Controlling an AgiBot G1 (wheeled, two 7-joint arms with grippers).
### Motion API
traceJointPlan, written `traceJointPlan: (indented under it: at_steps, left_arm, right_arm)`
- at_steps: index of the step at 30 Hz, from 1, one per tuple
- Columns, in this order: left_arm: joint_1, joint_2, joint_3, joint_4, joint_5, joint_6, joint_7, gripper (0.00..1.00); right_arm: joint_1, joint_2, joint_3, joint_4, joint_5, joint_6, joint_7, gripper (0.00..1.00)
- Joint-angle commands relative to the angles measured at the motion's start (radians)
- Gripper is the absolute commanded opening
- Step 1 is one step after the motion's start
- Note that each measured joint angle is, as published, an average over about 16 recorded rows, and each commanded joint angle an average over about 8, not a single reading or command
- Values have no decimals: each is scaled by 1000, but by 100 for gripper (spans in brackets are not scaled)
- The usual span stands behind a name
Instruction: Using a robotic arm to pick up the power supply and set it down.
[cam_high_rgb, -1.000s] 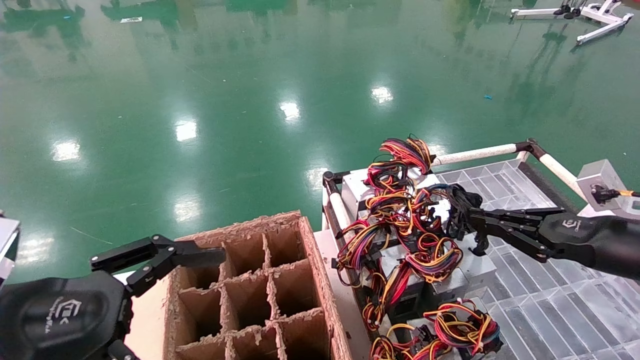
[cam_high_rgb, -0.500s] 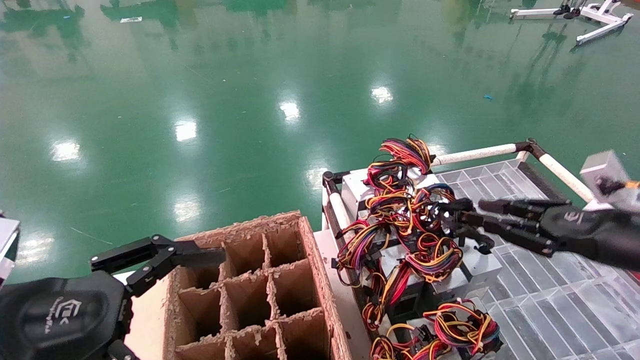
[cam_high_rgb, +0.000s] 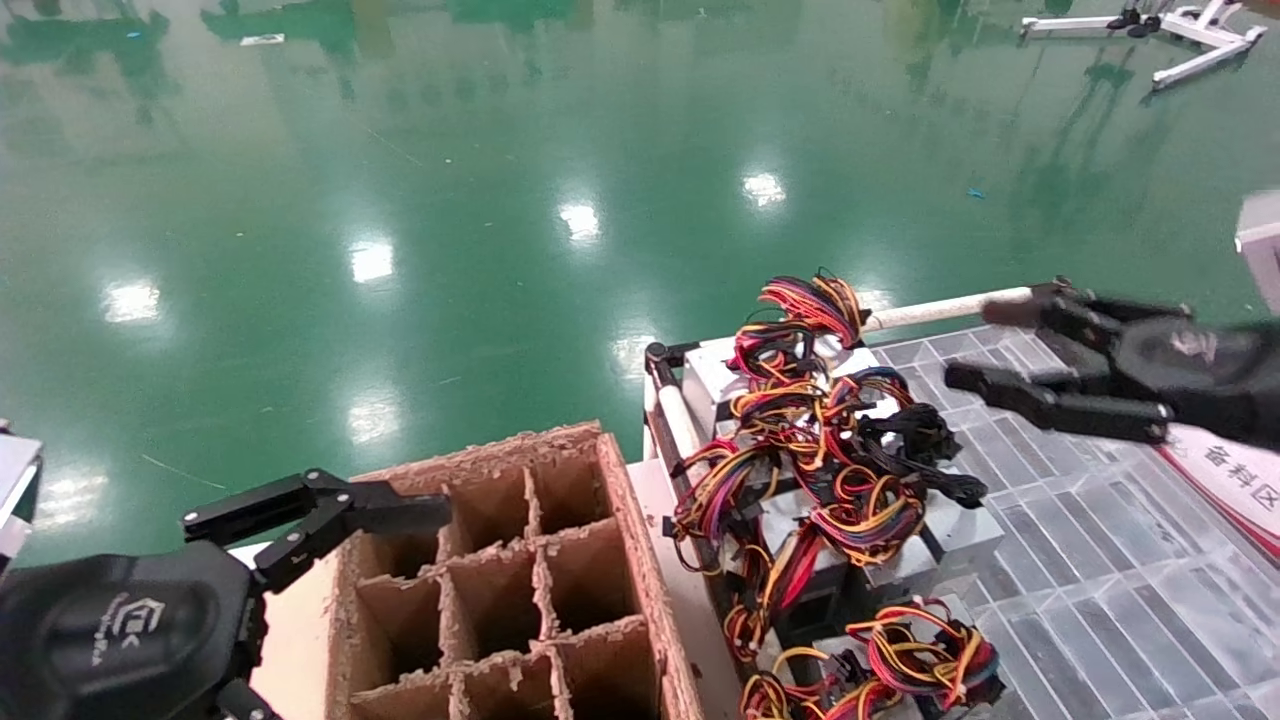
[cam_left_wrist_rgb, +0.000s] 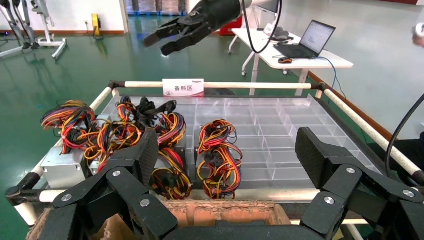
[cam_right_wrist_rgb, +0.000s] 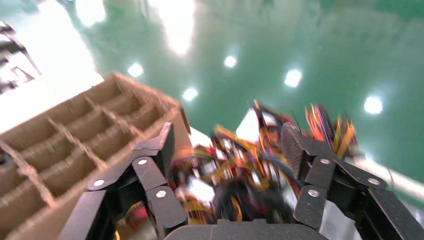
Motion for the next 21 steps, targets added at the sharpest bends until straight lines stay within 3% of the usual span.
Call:
traceJointPlan:
  at_steps: [1, 21]
  left_arm:
    - [0, 0, 0, 0, 0, 0, 0, 100]
    - [0, 0, 0, 0, 0, 0, 0, 100]
  right_arm:
    - [-12, 3, 25, 27, -10, 0, 6, 100]
    - [-266, 21, 423, 382, -164, 23, 118, 100]
